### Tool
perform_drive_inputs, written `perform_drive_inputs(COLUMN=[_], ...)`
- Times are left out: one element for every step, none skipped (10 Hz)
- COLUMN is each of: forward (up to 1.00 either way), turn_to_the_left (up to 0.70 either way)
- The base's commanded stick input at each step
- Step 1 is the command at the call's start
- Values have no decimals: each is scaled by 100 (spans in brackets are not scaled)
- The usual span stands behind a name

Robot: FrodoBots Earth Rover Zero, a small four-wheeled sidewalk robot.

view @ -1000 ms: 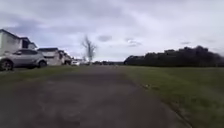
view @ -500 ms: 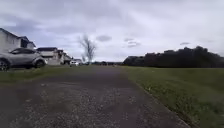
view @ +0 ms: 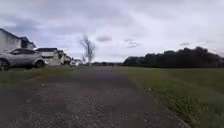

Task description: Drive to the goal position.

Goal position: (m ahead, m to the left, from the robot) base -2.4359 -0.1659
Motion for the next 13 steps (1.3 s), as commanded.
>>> perform_drive_inputs(forward=[100, 100, 100, 100, 100, 100, 100, 100, 100, 100, 100, 100, 100], turn_to_the_left=[0, 0, 0, 0, 0, 0, 0, 0, 0, 0, 0, 15, 27])
